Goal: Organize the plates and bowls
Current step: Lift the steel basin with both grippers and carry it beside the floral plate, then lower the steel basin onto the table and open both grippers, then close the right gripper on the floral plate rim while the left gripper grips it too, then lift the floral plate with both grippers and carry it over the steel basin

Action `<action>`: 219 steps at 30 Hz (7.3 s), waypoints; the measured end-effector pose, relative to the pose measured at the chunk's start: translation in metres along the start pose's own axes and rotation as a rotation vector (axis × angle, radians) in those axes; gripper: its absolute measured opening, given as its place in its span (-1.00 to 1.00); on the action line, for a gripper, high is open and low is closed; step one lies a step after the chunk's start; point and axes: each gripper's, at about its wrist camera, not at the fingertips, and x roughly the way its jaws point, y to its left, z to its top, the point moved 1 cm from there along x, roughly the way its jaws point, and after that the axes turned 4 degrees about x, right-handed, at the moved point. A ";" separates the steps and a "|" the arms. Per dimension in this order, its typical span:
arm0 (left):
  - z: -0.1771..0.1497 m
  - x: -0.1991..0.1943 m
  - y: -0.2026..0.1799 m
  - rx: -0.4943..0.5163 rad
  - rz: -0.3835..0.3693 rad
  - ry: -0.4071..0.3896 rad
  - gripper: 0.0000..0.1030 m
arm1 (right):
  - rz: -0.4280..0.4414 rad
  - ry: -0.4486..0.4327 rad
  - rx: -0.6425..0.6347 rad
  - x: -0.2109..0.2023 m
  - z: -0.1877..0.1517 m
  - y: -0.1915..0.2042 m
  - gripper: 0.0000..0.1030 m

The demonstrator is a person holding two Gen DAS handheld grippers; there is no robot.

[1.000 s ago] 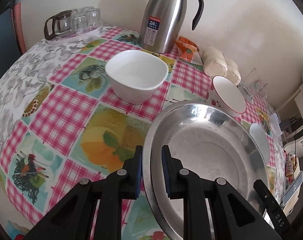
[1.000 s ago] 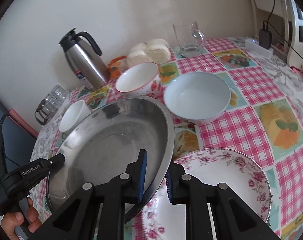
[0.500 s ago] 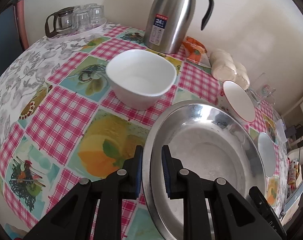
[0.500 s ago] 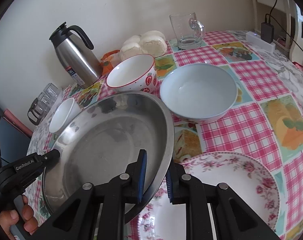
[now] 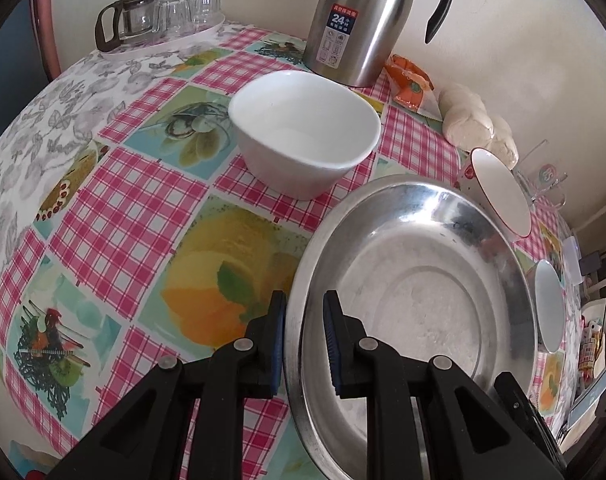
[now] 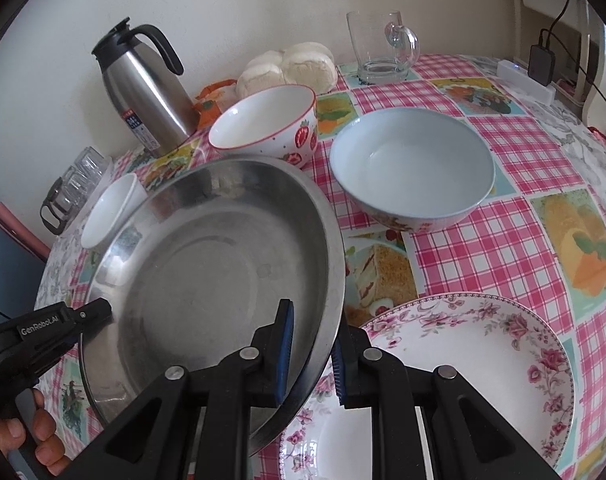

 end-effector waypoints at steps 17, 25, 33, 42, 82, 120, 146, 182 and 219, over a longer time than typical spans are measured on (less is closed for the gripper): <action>0.000 0.001 0.002 -0.004 -0.018 0.020 -0.63 | -0.016 0.008 -0.030 -0.001 -0.001 0.004 -0.40; 0.001 0.003 0.000 0.001 -0.013 0.018 -0.63 | -0.019 -0.009 -0.019 -0.003 0.000 0.002 -0.39; 0.005 0.006 -0.001 -0.002 -0.025 0.021 -0.60 | -0.019 -0.017 -0.016 -0.002 0.002 0.002 -0.39; 0.008 -0.007 0.001 -0.003 -0.044 0.045 -0.31 | -0.034 -0.023 -0.008 -0.008 0.002 0.001 0.02; -0.009 -0.045 -0.026 0.119 0.018 -0.022 0.80 | -0.108 -0.035 -0.021 -0.039 0.004 -0.035 0.77; -0.133 -0.052 -0.163 0.403 -0.185 0.174 0.86 | -0.258 0.165 0.335 -0.043 -0.016 -0.182 0.78; -0.142 0.004 -0.139 0.235 -0.143 0.319 0.13 | -0.198 0.168 0.240 -0.018 -0.024 -0.152 0.25; -0.128 0.014 -0.138 0.202 -0.263 0.304 -0.46 | 0.040 0.142 0.344 -0.022 -0.026 -0.179 -0.60; -0.130 0.008 -0.177 0.270 -0.364 0.276 -0.46 | 0.052 0.050 0.409 -0.063 -0.023 -0.231 -0.59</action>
